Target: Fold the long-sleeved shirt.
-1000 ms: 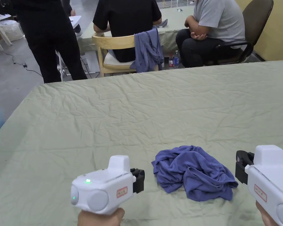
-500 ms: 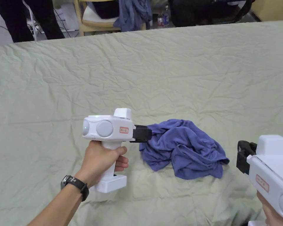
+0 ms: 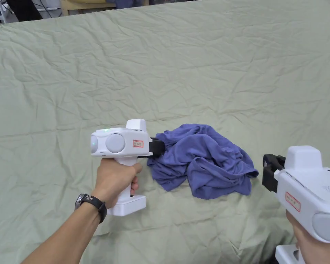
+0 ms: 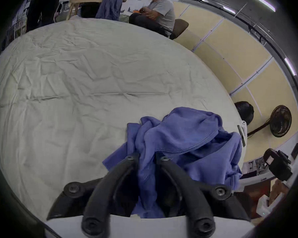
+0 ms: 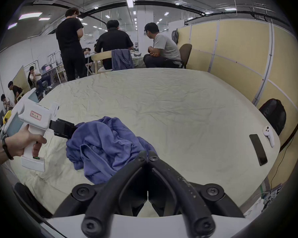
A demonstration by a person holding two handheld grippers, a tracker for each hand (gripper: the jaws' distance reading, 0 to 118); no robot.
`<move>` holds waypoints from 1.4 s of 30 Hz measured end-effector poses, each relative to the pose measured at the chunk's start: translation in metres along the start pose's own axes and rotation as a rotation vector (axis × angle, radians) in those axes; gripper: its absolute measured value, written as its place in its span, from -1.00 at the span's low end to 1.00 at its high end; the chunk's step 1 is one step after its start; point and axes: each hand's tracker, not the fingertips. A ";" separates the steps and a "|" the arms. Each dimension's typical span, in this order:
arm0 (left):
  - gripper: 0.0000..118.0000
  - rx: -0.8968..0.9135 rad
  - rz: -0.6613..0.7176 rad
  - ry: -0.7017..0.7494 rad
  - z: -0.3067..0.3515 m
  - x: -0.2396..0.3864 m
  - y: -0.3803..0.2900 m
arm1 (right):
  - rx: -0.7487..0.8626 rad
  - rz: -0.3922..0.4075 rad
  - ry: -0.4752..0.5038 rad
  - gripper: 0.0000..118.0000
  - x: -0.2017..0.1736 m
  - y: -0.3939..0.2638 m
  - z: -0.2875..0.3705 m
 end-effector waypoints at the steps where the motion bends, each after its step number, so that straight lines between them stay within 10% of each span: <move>1: -0.79 -0.001 -0.003 -0.003 -0.001 0.001 -0.001 | -0.008 -0.007 0.018 -0.98 0.001 0.002 -0.003; 3: -0.81 -0.013 0.002 0.001 -0.005 0.005 -0.003 | -0.108 0.008 0.116 -0.78 0.005 0.009 -0.017; 5: -0.81 -0.017 -0.022 0.014 -0.004 0.008 -0.005 | -0.189 0.065 0.134 0.13 0.008 0.016 -0.037; 6: -0.81 -0.018 -0.024 0.015 -0.004 0.010 -0.006 | -0.207 0.095 0.126 0.15 0.009 0.018 -0.047; 19: -0.82 0.001 -0.017 0.045 -0.016 0.001 -0.011 | -0.382 0.098 0.182 0.03 0.024 -0.009 -0.156; 23: -0.82 0.033 -0.041 0.081 -0.012 0.007 -0.015 | -0.396 0.021 0.246 -0.75 0.023 -0.005 -0.148; 27: -0.83 0.146 -0.084 0.113 0.020 0.016 -0.021 | -0.283 0.156 0.182 -0.80 0.008 0.002 -0.121; 42: -0.83 0.576 -0.211 0.156 0.263 0.058 0.014 | 0.256 0.226 0.246 -0.82 -0.034 0.162 0.067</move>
